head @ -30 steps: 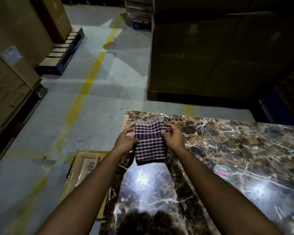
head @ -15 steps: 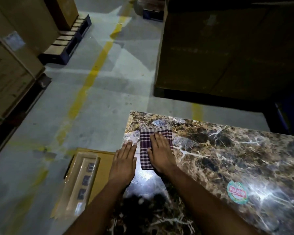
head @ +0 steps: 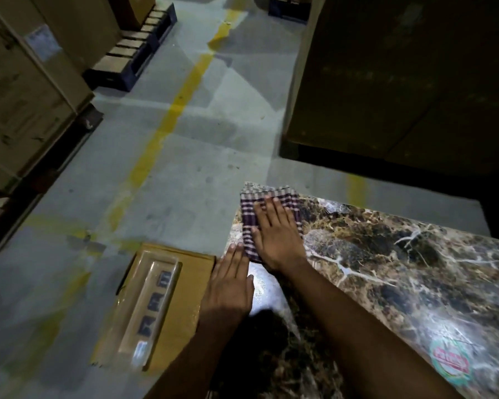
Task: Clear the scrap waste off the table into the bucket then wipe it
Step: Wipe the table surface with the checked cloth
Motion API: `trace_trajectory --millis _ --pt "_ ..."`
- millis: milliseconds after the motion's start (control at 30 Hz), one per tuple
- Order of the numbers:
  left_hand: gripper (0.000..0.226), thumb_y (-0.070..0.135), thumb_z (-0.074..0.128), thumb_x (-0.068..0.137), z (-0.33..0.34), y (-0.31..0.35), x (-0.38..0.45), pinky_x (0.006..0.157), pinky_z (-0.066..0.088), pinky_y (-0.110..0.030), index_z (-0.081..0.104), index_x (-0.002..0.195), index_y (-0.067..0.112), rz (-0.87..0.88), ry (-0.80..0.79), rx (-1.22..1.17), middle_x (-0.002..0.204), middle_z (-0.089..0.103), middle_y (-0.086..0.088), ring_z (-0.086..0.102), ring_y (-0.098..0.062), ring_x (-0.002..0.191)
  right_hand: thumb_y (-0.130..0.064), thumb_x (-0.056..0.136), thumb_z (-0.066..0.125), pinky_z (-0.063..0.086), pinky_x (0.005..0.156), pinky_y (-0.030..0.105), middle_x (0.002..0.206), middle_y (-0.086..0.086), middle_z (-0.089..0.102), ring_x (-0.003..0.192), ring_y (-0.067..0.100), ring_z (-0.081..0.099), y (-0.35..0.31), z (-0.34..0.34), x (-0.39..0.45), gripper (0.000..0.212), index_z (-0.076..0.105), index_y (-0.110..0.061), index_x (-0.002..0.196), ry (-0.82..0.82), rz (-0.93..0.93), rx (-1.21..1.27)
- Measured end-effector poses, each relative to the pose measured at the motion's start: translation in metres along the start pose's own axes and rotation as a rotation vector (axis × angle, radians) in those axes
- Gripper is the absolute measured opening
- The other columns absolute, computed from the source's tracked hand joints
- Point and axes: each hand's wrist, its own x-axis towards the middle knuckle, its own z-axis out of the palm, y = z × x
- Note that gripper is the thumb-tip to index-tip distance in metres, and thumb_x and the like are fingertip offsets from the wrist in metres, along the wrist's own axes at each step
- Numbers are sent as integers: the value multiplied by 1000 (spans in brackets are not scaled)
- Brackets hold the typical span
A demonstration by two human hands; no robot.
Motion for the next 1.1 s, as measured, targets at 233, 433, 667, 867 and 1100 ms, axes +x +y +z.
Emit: trace_trajectory --millis 233,433,667,867,1100 --pt "57 35 39 99 -6 -3 -11 118 26 -36 46 149 8 -26 -55 3 159 35 -8 40 -23 145 -50 91 21 6 125 51 168 10 18 156 30 9 -12 -6 57 75 27 -18 158 -8 119 -18" --pt "53 32 34 107 -12 0 -43 119 34 -43 39 152 6 -11 7 35 161 35 -10 33 -23 149 -51 95 17 3 126 49 170 4 10 157 27 -1 -6 5 -13 71 10 -28 162 -13 18 -35" --pt "56 32 38 99 -16 -2 -55 114 30 -39 48 147 6 -55 -70 -1 155 45 -10 45 -25 142 -52 90 12 5 125 52 170 5 13 156 30 3 -32 4 13 75 9 -30 162 -1 138 11" --pt "52 31 37 106 -21 -6 -93 118 35 -39 42 151 8 -19 -71 -6 160 37 -9 33 -22 149 -51 97 19 1 126 48 170 0 2 157 25 -6 -23 15 -68 68 -2 -37 161 16 86 7" --pt "55 32 36 101 -32 -9 -113 117 25 -35 44 151 10 -59 -177 -59 158 41 -7 40 -23 145 -51 98 20 2 126 50 170 3 6 157 28 -4 -60 19 -47 67 2 -35 161 3 95 17"
